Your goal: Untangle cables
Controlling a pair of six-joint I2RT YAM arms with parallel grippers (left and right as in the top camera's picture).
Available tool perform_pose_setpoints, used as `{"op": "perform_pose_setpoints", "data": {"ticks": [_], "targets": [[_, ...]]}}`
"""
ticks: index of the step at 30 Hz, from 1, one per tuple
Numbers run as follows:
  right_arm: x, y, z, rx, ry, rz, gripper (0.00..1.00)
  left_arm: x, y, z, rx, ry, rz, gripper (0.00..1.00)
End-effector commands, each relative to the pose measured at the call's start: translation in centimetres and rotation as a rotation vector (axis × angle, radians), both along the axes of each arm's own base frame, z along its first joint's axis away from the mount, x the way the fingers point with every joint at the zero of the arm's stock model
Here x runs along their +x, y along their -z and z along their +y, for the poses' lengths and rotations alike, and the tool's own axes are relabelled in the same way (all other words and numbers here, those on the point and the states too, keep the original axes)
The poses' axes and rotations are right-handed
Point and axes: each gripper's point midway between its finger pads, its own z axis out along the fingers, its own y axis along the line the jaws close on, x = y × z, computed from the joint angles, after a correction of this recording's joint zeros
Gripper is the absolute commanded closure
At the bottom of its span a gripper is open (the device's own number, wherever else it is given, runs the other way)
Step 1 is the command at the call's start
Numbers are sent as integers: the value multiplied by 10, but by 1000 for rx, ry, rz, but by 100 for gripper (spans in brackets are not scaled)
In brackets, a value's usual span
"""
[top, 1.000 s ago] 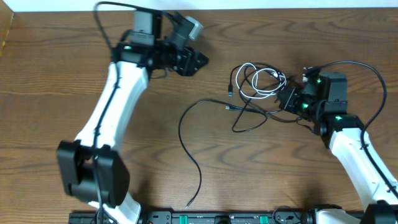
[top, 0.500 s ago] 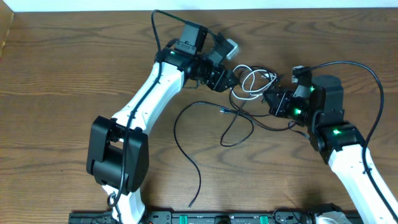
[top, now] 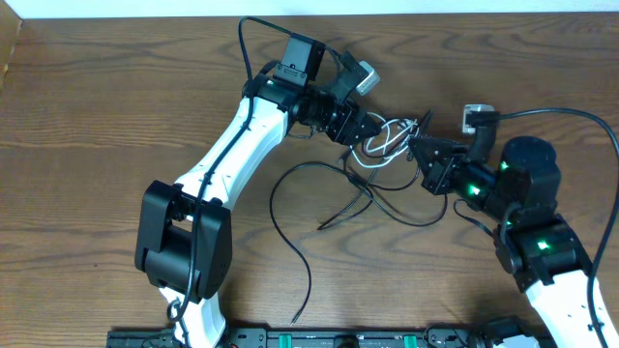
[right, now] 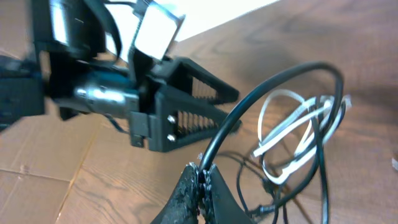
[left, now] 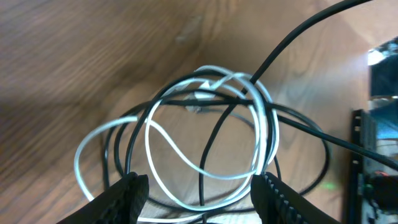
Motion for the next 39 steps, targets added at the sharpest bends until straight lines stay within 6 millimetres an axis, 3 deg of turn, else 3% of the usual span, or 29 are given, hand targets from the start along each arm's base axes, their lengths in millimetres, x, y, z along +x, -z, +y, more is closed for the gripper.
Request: {"op": "perform_pose_setpoints", "data": {"ticks": [1, 13, 19, 34, 39], "targets": [[-4, -11, -1, 11, 10, -35, 99, -12, -6, -8, -60, 46, 52, 42], [0, -18, -3, 18, 26, -62, 99, -69, -2, -48, -43, 232, 71, 42], [0, -18, -3, 18, 25, -62, 99, -63, 15, -48, 76, 192, 10, 42], [0, -29, 2, 47, 4, -97, 99, -56, 28, -42, 127, 160, -15, 42], [-1, -29, 2, 48, 2, -97, 99, -54, 33, -44, 127, 160, -17, 62]]}}
